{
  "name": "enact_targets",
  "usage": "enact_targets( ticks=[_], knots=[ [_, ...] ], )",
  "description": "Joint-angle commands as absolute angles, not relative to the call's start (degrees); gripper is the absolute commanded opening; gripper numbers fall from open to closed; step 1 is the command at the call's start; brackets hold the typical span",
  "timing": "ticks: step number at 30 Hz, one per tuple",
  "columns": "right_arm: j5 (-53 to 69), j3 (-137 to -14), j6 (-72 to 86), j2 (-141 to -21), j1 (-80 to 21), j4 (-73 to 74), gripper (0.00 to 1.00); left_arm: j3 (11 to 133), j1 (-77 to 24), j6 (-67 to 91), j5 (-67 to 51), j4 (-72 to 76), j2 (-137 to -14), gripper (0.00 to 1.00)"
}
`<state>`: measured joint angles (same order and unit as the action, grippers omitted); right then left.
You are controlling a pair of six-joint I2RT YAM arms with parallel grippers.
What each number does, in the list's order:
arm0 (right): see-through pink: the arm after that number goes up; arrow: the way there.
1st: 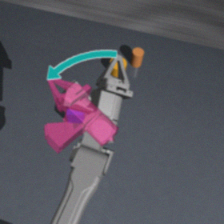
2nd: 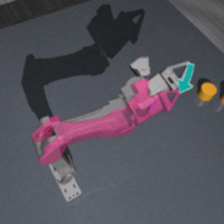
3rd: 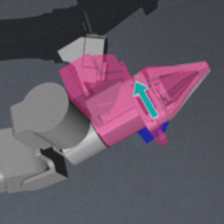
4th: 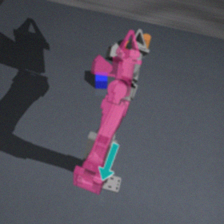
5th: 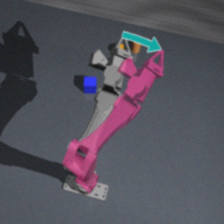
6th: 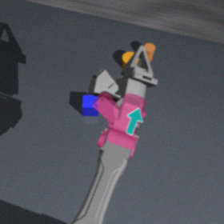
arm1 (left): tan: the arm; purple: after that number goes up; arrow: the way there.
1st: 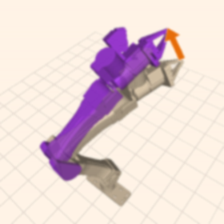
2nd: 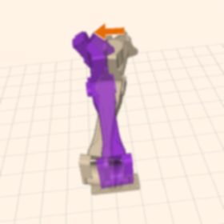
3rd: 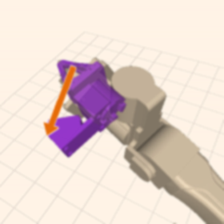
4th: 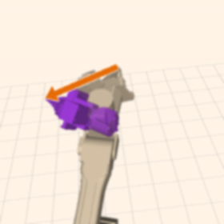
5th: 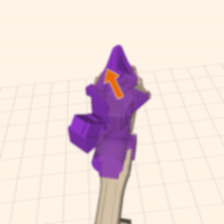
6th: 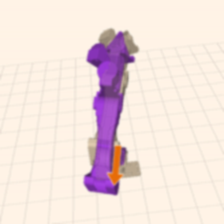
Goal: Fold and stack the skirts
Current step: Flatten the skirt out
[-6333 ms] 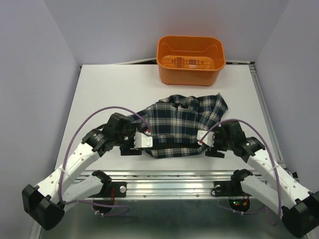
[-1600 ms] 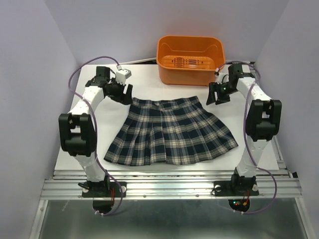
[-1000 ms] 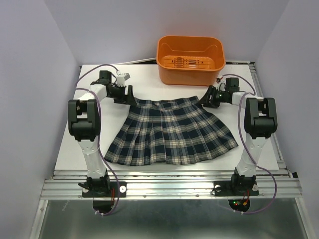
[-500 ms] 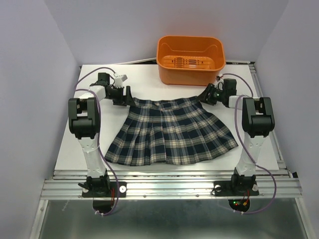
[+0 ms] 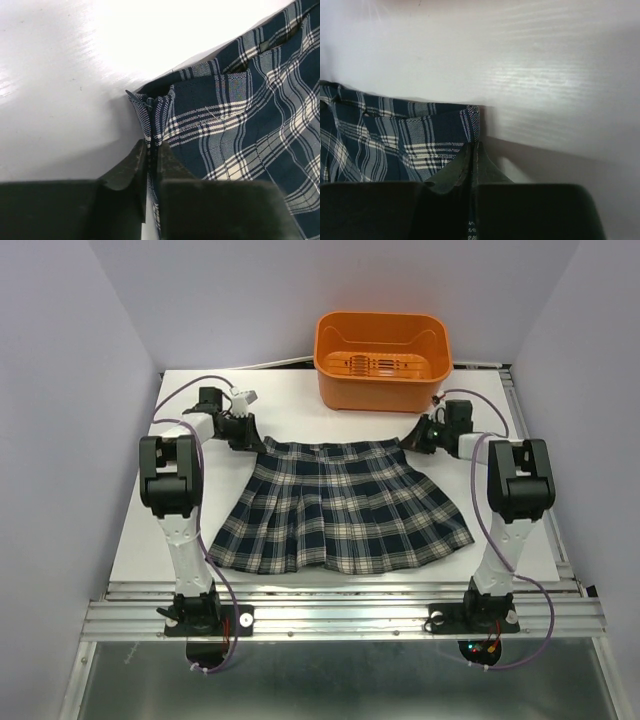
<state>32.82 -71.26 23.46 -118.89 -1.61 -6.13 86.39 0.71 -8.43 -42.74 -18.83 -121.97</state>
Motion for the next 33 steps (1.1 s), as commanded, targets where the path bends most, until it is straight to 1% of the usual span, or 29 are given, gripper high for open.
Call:
enact_targets(
  ticks=[1, 2, 3, 6, 11, 17, 18, 20, 21, 22, 23, 24, 25, 26, 27, 28, 29, 33],
  knots=[
    [29.89, -67.25, 20.83, -108.21, -0.27, -2.28, 0.01, 85.27, 1.31, -10.46, -40.78, -16.89, -113.13, 0.04],
    [27.97, -66.37, 20.92, -106.28, 0.52, -2.29, 0.01, 82.38, 1.75, -10.37, -40.78, -15.83, -109.72, 0.0],
    [26.82, -65.49, 21.18, -103.39, 1.48, -2.29, 0.01, 80.79, 2.54, -9.59, -40.0, -13.38, -108.12, 0.0],
    [24.52, -62.93, 21.62, -100.81, 5.35, -2.37, 0.01, 76.38, 2.99, -10.28, -38.59, -11.6, -104.33, 0.0],
    [25.49, -62.75, 18.9, -102.56, 5.89, -0.18, 0.01, 76.9, 2.9, -9.84, -40.16, -14.76, -108.19, 0.0],
    [24.35, -64.6, 18.11, -108.26, 5.89, 2.55, 0.01, 75.59, 2.81, -7.13, -39.82, -12.22, -109.51, 0.0],
    [24.52, -65.12, 18.19, -109.06, 5.89, 2.64, 0.01, 75.59, 2.81, -7.03, -39.38, -11.87, -109.77, 0.1],
    [27.32, -65.74, 18.19, -111.61, 5.89, 2.64, 0.01, 76.2, 2.46, -7.03, -38.85, -11.6, -110.56, 0.22],
    [29.07, -66.26, 18.02, -112.49, 5.89, 2.72, 0.01, 76.38, 2.37, -7.47, -38.76, -11.6, -110.83, 0.26],
    [31.18, -67.23, 17.93, -113.46, 5.89, 2.81, 0.01, 76.64, 2.37, -7.64, -38.76, -11.25, -111.0, 0.34],
    [33.99, -67.67, 18.1, -114.25, 5.89, 3.07, 0.01, 76.99, 2.29, -7.65, -38.59, -11.08, -111.35, 0.38],
    [34.88, -68.28, 18.45, -115.74, 5.89, 3.25, 0.08, 77.34, 2.2, -7.73, -38.67, -10.9, -111.62, 0.41],
    [35.76, -69.25, 18.63, -116.36, 5.89, 3.51, 0.26, 77.78, 2.11, -7.91, -38.93, -10.81, -112.32, 0.51],
    [35.77, -69.61, 18.81, -116.89, 5.89, 3.69, 0.39, 78.57, 2.11, -7.82, -39.02, -10.81, -112.67, 0.56],
    [35.6, -69.87, 19.33, -117.59, 5.89, 3.69, 0.49, 79.01, 1.94, -7.74, -39.55, -10.81, -113.02, 0.67],
    [35.51, -70.31, 19.77, -117.86, 5.89, 3.69, 0.59, 79.62, 1.76, -7.65, -39.81, -10.81, -113.64, 0.68],
    [35.68, -70.31, 20.21, -118.12, 5.89, 3.69, 0.62, 79.63, 1.67, -7.65, -39.99, -10.72, -113.9, 0.76],
    [36.82, -69.87, 21.97, -118.91, 5.89, 3.43, 0.64, 81.3, 1.14, -7.12, -41.74, -10.81, -115.66, 0.78]
  ],
)
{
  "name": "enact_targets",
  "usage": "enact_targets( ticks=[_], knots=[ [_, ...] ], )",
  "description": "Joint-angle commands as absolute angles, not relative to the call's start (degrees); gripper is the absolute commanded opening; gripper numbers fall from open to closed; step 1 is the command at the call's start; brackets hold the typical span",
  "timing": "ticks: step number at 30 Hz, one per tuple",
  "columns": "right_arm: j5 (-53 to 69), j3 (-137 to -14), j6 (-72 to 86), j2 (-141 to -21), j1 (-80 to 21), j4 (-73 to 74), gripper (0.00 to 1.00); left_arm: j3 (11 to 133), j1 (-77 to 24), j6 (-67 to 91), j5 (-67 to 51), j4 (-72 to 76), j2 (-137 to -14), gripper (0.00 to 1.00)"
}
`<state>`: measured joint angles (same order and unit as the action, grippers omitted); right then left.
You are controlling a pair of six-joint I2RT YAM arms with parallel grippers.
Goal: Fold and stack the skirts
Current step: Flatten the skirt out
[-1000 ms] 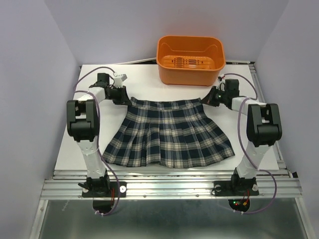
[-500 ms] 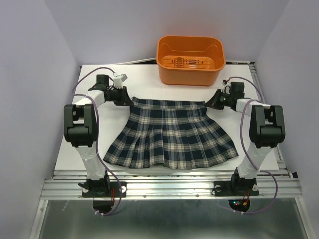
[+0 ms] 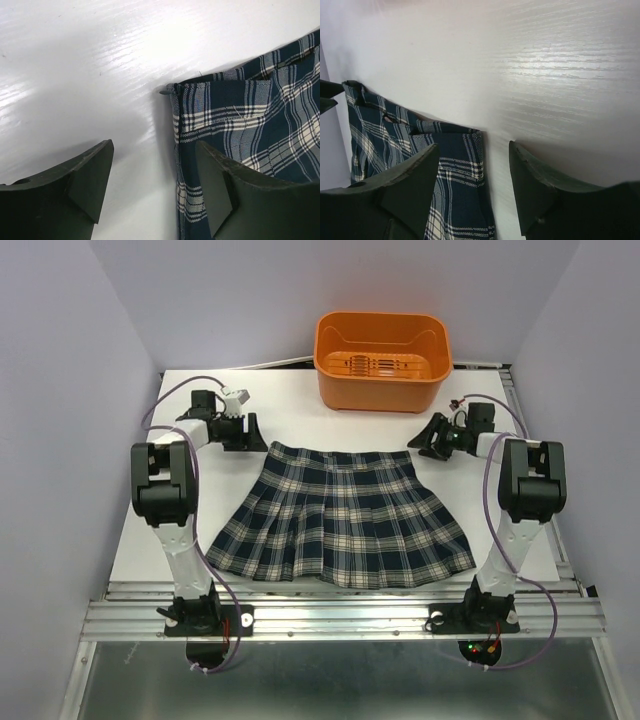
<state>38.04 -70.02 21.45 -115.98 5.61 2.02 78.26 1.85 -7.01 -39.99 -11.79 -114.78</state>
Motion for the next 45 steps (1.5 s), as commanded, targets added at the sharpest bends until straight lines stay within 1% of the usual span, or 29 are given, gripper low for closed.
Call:
enact_targets(
  ticks=[1, 7, 9, 10, 14, 18, 21, 22, 24, 25, 26, 28, 29, 30, 31, 33, 34, 36, 37, 38, 39, 45],
  knots=[
    [37.0, -69.53, 22.06, -119.0, 5.89, 3.25, 0.63, 81.56, 0.97, -6.95, -42.18, -10.81, -116.01, 0.78],
    [40.51, -68.03, 22.5, -121.2, 5.89, 1.85, 0.56, 83.14, 0.26, -6.33, -42.01, -10.37, -119.44, 0.78],
    [41.13, -67.76, 21.98, -121.99, 5.89, 1.93, 0.55, 83.32, -1.65, -5.98, -42.01, -10.28, -120.14, 0.76],
    [41.39, -67.94, 21.54, -122.25, 5.37, 2.19, 0.52, 83.32, -1.76, -5.89, -42.01, -10.2, -120.49, 0.75],
    [40.17, -68.29, 19.25, -122.61, 4.22, 5.88, 0.52, 83.06, -1.93, -5.36, -41.31, -10.28, -120.85, 0.73],
    [39.64, -66.62, 18.28, -122.08, 3.69, 6.42, 0.48, 83.23, -1.93, -5.36, -40.87, -10.55, -120.67, 0.72],
    [38.76, -65.83, 18.19, -121.64, 3.17, 5.45, 0.41, 82.97, -2.11, -5.54, -40.69, -10.63, -120.67, 0.7],
    [38.85, -66.0, 18.11, -121.73, 3.16, 5.36, 0.35, 82.71, -2.2, -5.54, -40.69, -10.63, -120.59, 0.68],
    [39.02, -66.88, 17.76, -121.73, 3.16, 5.62, 0.28, 82.44, -2.28, -5.54, -40.69, -10.46, -120.5, 0.66],
    [39.11, -67.84, 17.58, -121.55, 3.16, 5.71, 0.21, 82.27, -2.29, -5.71, -40.78, -10.46, -120.41, 0.64],
    [39.11, -68.37, 17.49, -121.29, 3.16, 5.89, 0.17, 82.18, -2.29, -5.8, -40.87, -10.46, -120.06, 0.62],
    [39.02, -69.43, 16.88, -120.15, 3.16, 6.06, 0.1, 81.83, -2.29, -5.89, -40.87, -10.28, -119.71, 0.55],
    [39.02, -69.78, 16.79, -119.62, 3.16, 6.41, 0.03, 81.83, -2.29, -5.98, -40.96, -10.28, -119.1, 0.51],
    [39.11, -70.13, 16.7, -118.31, 3.16, 6.5, 0.01, 81.65, -2.29, -5.98, -41.04, -10.11, -118.66, 0.46],
    [39.2, -70.66, 16.44, -117.6, 3.16, 6.59, 0.01, 81.74, -2.29, -5.8, -41.31, -9.85, -117.7, 0.37],
    [39.9, -71.1, 16.0, -114.8, 3.16, 6.77, 0.01, 82.44, -2.37, -5.63, -41.74, -9.76, -116.64, 0.29],
    [39.99, -71.54, 15.91, -113.74, 3.16, 6.85, 0.01, 82.88, -2.29, -5.54, -41.92, -10.02, -115.33, 0.2],
    [40.08, -73.38, 15.39, -111.63, 3.16, 7.21, 0.01, 84.72, -2.29, -5.62, -42.1, -10.54, -114.0, 0.13],
    [39.99, -74.26, 15.29, -109.62, 3.16, 7.38, 0.01, 85.51, -2.29, -5.89, -42.36, -11.33, -112.69, 0.06],
    [39.29, -75.22, 15.29, -108.64, 3.16, 7.73, 0.01, 86.21, -2.29, -6.06, -42.36, -11.77, -111.98, 0.02],
    [39.03, -77.24, 15.12, -107.68, 3.16, 8.0, 0.01, 87.87, -2.29, -6.06, -42.45, -12.21, -111.36, 0.0],
    [36.21, -84.19, 14.33, -100.82, 3.16, 9.84, 0.01, 92.37, -2.29, -6.85, -44.03, -14.76, -104.87, 0.0]
  ],
)
